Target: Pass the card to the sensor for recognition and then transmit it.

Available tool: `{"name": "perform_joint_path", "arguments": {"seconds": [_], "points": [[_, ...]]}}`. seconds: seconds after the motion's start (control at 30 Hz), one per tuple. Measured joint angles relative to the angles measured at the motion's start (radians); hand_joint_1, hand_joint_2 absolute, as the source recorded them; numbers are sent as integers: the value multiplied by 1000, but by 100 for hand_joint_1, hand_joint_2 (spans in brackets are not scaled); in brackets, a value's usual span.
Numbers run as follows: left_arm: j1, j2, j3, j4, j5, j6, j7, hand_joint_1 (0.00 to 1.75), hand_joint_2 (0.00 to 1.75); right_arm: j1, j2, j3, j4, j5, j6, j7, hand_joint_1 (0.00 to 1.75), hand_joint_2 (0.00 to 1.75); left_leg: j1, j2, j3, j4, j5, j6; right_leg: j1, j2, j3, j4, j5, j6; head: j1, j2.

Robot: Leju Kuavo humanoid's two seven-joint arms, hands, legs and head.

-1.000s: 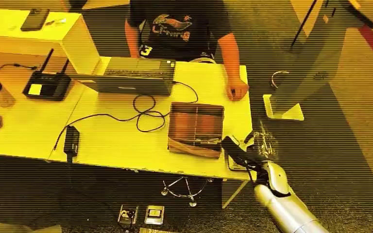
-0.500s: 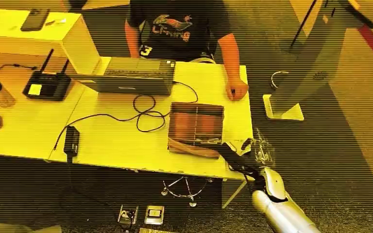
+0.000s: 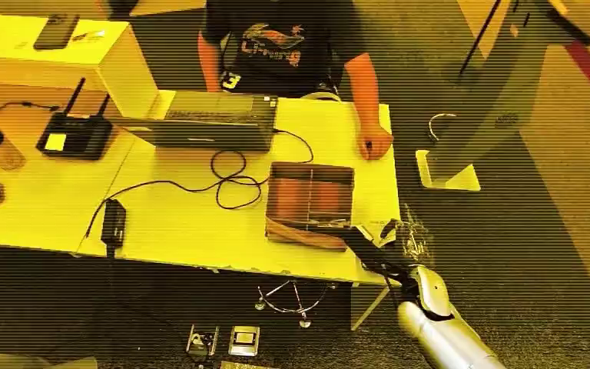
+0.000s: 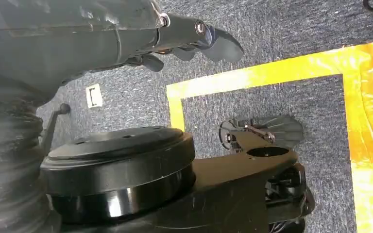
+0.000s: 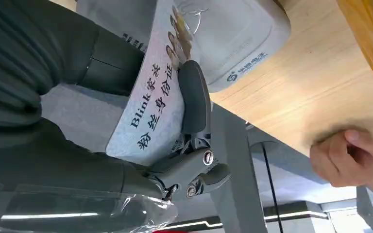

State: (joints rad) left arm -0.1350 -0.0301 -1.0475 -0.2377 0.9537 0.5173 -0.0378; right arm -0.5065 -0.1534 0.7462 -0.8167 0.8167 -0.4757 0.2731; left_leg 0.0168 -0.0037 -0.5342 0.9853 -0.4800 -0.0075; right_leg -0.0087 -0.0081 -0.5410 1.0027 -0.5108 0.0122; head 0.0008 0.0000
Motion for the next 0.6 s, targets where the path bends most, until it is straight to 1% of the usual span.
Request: {"name": "perform_joint_path", "arguments": {"seconds": [0.23, 0.43, 0.6], "points": [[0, 1, 0, 0, 0, -1, 0, 0, 175, -1, 0, 0, 2, -1, -10, 0, 175, 175, 0, 0, 1, 0, 0, 0, 0, 0, 1, 0, 0, 0, 0, 0], [1, 3, 0, -2, 0, 2, 0, 0, 175, -3, -1, 6, -2, 0, -60, 10, 175, 175, 0, 0, 0, 0, 0, 0, 0, 0, 1, 0, 0, 0, 0, 0], [2, 5, 0, -5, 1, 2, 0, 0, 175, -19, -13, 5, -51, 19, -88, 30, 175, 175, 0, 0, 0, 0, 0, 0, 0, 0, 0, 0, 0, 0, 0, 0]]}}
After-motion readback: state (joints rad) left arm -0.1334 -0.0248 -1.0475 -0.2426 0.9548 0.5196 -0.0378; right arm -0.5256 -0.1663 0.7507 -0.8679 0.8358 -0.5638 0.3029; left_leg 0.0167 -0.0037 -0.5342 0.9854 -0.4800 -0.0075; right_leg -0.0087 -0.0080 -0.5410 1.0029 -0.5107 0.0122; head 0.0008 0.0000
